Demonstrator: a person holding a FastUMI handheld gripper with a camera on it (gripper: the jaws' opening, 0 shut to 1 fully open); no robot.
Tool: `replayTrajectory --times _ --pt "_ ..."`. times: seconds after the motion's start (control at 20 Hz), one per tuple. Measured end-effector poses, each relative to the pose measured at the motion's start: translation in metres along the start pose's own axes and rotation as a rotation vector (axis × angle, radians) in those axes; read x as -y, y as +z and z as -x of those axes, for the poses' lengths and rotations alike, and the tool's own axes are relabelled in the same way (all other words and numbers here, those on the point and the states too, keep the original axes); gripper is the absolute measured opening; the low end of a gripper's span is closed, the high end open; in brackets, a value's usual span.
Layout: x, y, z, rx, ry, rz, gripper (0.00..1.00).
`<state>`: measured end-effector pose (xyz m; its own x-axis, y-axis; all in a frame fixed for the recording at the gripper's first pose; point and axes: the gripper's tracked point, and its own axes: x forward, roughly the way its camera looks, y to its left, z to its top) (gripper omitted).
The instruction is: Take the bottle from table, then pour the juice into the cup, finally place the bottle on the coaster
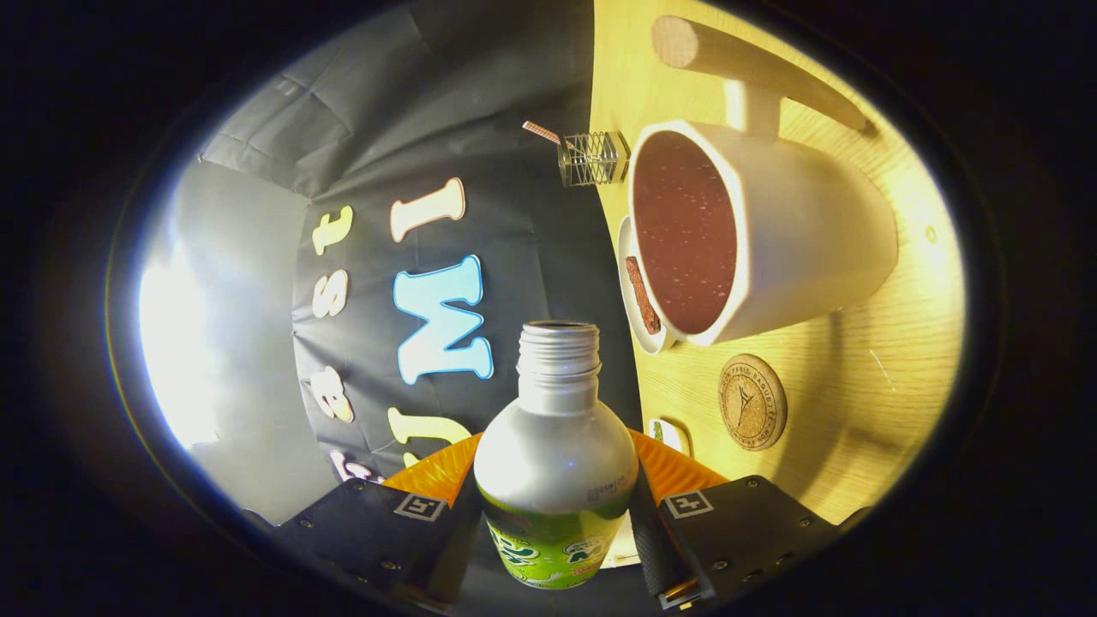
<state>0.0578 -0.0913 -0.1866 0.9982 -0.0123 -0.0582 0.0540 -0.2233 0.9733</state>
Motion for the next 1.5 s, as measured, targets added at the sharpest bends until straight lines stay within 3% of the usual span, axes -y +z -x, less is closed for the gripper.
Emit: replayTrajectory --times 1.5 --pt "-0.015 0.005 -0.002 0.052 0.022 -0.138 0.77"
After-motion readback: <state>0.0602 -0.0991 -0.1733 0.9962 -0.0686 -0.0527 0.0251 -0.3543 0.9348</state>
